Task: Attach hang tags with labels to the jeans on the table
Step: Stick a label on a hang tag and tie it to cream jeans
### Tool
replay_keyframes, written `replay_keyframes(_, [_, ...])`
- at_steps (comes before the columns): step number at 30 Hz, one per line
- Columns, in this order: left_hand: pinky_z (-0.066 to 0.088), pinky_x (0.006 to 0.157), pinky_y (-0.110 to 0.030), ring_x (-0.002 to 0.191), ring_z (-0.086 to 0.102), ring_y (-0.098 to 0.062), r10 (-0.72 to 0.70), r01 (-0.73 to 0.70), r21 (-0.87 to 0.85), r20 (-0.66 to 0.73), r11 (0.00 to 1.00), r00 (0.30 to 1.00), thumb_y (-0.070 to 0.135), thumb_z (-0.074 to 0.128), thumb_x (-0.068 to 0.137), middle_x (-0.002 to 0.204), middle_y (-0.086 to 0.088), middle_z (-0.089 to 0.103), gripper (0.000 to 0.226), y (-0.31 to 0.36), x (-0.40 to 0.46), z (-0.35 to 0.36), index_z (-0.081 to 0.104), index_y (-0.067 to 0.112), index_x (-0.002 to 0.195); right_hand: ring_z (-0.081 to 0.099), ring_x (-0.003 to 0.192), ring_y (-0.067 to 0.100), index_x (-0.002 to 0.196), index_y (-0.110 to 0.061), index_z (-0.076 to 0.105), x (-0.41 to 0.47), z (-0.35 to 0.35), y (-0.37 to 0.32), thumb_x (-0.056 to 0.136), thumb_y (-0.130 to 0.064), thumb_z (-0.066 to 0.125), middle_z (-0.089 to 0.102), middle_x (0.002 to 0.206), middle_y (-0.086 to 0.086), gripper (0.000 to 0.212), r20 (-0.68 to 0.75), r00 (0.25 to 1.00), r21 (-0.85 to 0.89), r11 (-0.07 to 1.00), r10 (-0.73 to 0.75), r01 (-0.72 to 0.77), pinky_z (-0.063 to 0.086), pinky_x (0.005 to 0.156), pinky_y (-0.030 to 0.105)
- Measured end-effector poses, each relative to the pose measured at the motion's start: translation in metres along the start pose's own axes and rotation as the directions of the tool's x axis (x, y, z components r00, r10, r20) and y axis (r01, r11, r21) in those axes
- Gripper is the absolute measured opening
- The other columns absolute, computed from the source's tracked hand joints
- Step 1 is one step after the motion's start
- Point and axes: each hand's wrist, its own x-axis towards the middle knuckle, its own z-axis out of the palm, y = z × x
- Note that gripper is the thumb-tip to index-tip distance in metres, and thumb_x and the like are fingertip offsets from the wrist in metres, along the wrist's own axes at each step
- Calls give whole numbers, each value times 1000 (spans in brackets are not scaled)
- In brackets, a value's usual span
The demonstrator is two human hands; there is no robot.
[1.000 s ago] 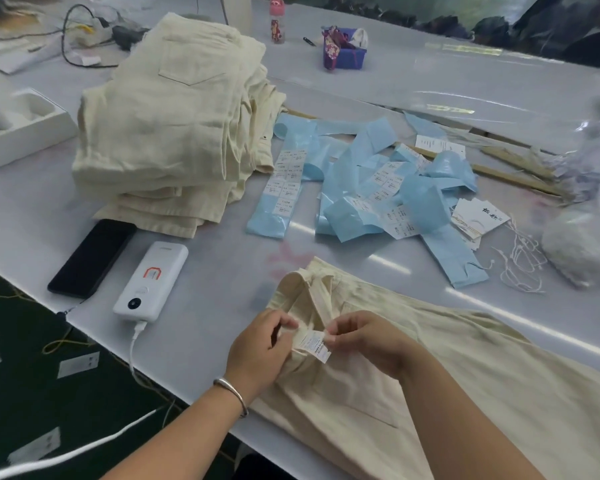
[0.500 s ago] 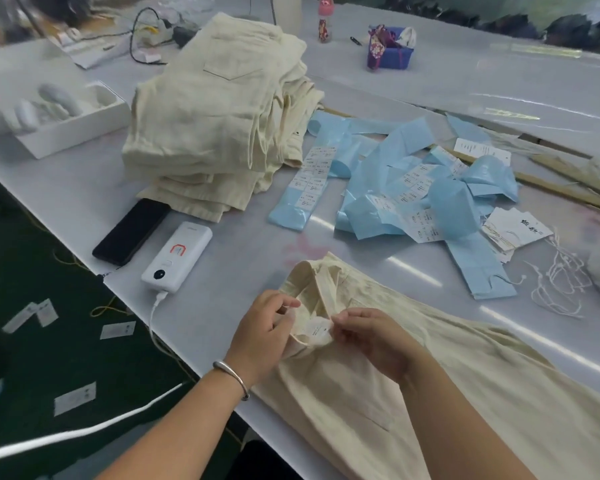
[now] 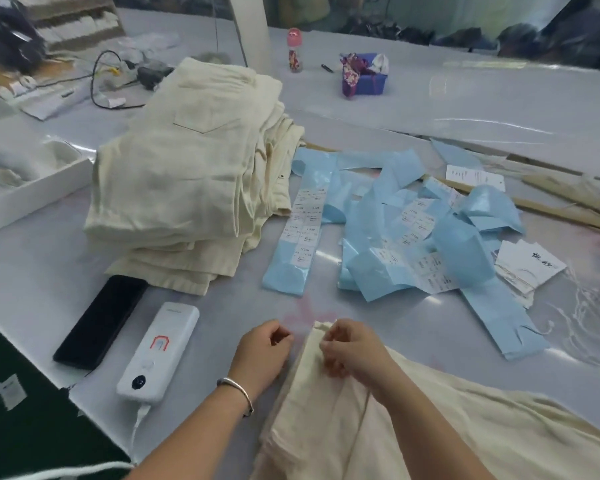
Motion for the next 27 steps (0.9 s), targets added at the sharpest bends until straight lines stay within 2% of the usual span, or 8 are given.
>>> replay_keyframes(2, [43, 68, -25, 83, 60, -22, -30, 30, 3, -91, 1000, 995, 19, 67, 83, 86, 0, 65, 7, 4, 31, -7, 62, 19, 79, 58, 45, 13, 76, -19, 58, 21, 5, -7, 84, -17, 60, 67, 65, -1, 8, -95, 995, -315, 949, -39, 7, 48, 52, 25])
replay_keyframes(4, [44, 81, -29, 102, 55, -22, -19, 40, 109, -192, 993, 981, 27, 70, 81, 106, -3, 60, 23, 10, 63, -12, 62, 18, 100, 59, 53, 11, 77, -23, 57, 38, 10, -15, 83, -26, 57, 66, 72, -5, 7, -158, 983, -518, 856, -90, -4, 46, 57, 25])
replay_keyframes(7, [44, 92, -39, 121, 43, -29, 14, 49, 284, -213, 957, 977, 50, 73, 75, 125, -8, 49, 65, 29, 105, -11, 49, 16, 124, 57, 69, 10, 76, -25, 58, 61, 17, -22, 83, -29, 57, 62, 75, -9, 8, -239, 965, -518, 855, -111, -30, 38, 53, 24])
replay_keyframes(12, [45, 90, -38, 118, 47, -32, 14, 8, 451, -47, 892, 999, 55, 81, 64, 129, -12, 39, 98, 53, 150, -3, 29, 16, 138, 55, 69, 8, 72, -27, 55, 94, 23, -30, 80, -20, 57, 59, 71, -10, 11, -330, 941, -375, 925, -75, -58, 43, 59, 26])
replay_keyframes(16, [47, 78, -35, 108, 59, -30, -30, 25, 292, 14, 956, 999, 45, 83, 62, 118, -8, 56, 82, 50, 167, -4, 37, 14, 122, 51, 71, 3, 94, -24, 54, 117, 28, -36, 84, -14, 59, 56, 86, -8, 15, -386, 912, -285, 958, -139, 26, 39, 63, 22])
replay_keyframes(19, [44, 72, -27, 96, 63, -20, -36, 36, 14, 48, 999, 998, 34, 87, 61, 107, 1, 64, 65, 39, 172, -10, 46, 19, 109, 52, 77, 2, 106, -21, 53, 133, 31, -46, 88, -15, 61, 56, 98, -8, 21, -453, 875, -186, 978, -174, 98, 42, 69, 20])
replay_keyframes(23, [48, 68, -9, 86, 64, 1, 61, 21, -396, 194, 918, 979, 7, 88, 62, 100, 11, 68, 53, 33, 169, -20, 55, 27, 98, 56, 74, 5, 103, -23, 53, 145, 33, -61, 88, -15, 65, 60, 85, -7, 21, -532, 838, 55, 982, -124, 180, 41, 62, 10])
replay_keyframes(27, [56, 88, -36, 104, 68, -21, 163, 116, -606, 385, 787, 908, 5, 87, 59, 112, -3, 72, 67, 27, 166, -33, 58, 16, 119, 60, 69, 10, 104, -29, 56, 149, 32, -70, 80, 2, 65, 66, 75, -4, 40, -526, 844, 206, 949, -100, 241, 50, 71, 25])
